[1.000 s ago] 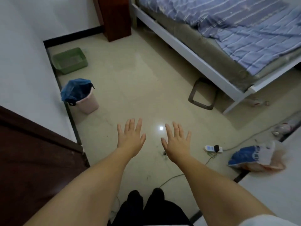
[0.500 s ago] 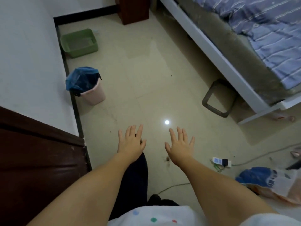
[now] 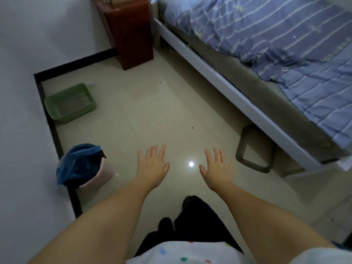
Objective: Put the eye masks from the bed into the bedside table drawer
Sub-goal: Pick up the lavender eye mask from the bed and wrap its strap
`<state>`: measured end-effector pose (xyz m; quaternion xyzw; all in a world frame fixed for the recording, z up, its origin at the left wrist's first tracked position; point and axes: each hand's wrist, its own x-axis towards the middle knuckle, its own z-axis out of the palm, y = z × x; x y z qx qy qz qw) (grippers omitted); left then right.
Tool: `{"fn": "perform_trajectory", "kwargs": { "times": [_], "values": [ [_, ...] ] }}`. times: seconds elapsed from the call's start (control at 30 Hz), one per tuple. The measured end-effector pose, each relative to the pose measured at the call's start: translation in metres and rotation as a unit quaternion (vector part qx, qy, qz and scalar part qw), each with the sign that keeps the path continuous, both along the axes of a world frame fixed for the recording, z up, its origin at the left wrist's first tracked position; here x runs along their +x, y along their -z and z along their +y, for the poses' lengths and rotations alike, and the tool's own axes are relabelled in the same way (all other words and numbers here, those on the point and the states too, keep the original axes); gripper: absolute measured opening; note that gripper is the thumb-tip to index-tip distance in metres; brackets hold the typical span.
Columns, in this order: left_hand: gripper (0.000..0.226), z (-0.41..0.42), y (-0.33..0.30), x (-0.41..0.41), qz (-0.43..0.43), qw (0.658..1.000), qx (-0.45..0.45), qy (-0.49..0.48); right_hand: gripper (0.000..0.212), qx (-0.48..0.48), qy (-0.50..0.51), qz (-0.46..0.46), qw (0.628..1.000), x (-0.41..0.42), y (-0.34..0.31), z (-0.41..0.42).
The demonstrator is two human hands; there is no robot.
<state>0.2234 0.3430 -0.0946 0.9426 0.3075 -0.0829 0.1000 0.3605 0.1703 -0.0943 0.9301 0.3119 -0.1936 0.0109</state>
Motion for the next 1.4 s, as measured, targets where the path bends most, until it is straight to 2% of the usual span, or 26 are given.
{"fn": "perform_trajectory", "kwargs": {
  "times": [0.23,0.43,0.77,1.0,1.23,1.4],
  "values": [
    [0.063,0.117,0.005,0.156,-0.020,0.999,0.018,0.028,0.061,0.022,0.003,0.000,1.000,0.147,0.001,0.110],
    [0.064,0.229,-0.017,0.300,-0.038,0.999,0.028,-0.005,0.062,0.028,-0.039,-0.042,0.998,0.307,-0.020,0.233],
    [0.064,0.428,-0.011,0.465,-0.031,0.998,0.029,-0.047,0.060,0.052,-0.069,-0.020,0.996,0.486,-0.012,0.450],
    [0.065,0.594,-0.031,0.622,-0.039,0.998,0.044,-0.017,0.058,0.085,0.006,-0.042,0.995,0.628,-0.031,0.602],
    [0.065,0.684,-0.037,0.784,-0.051,0.996,0.011,0.067,0.056,0.077,0.067,-0.015,0.995,0.765,-0.036,0.689],
    [0.065,0.763,-0.021,0.903,-0.041,0.997,0.018,0.068,0.057,0.067,0.062,-0.005,0.996,0.881,-0.012,0.768]
  ]
}}
